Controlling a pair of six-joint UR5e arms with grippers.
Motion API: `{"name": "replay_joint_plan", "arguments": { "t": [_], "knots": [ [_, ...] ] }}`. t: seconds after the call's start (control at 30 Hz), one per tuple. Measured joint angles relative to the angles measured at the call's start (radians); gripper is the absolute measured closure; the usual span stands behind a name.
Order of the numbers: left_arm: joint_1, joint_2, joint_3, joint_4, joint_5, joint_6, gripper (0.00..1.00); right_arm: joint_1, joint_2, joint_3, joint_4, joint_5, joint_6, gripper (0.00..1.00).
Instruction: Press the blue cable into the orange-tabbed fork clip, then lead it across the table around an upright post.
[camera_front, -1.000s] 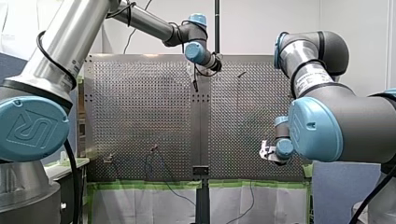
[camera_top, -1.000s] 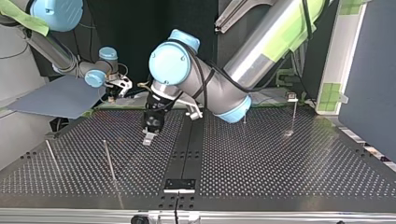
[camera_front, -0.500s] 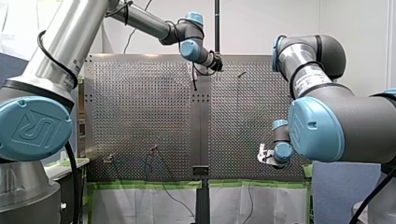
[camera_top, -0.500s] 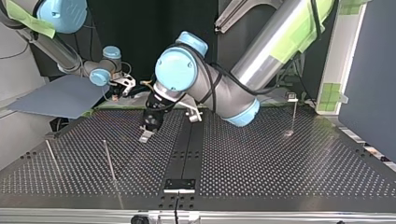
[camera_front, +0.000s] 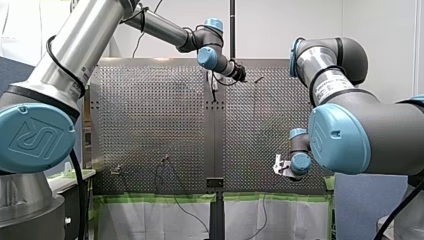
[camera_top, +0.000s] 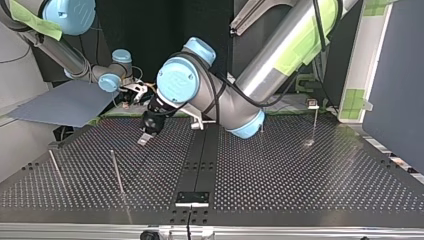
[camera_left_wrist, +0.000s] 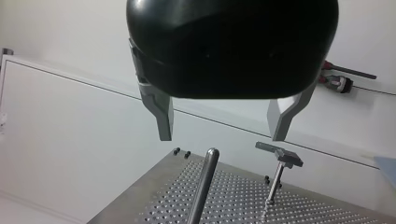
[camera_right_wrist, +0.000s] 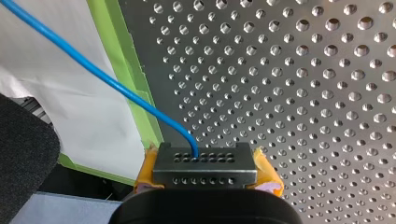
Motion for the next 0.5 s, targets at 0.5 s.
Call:
{"name": "replay_joint_plan", "arguments": {
  "t": [0.5],
  "knots": [
    [-0.018, -0.001, 0.033, -0.047, -0.007, 0.032, 0.0, 0.006, -0.001, 0.0, -0.001, 0.0, -0.003, 1.0]
  ]
}}
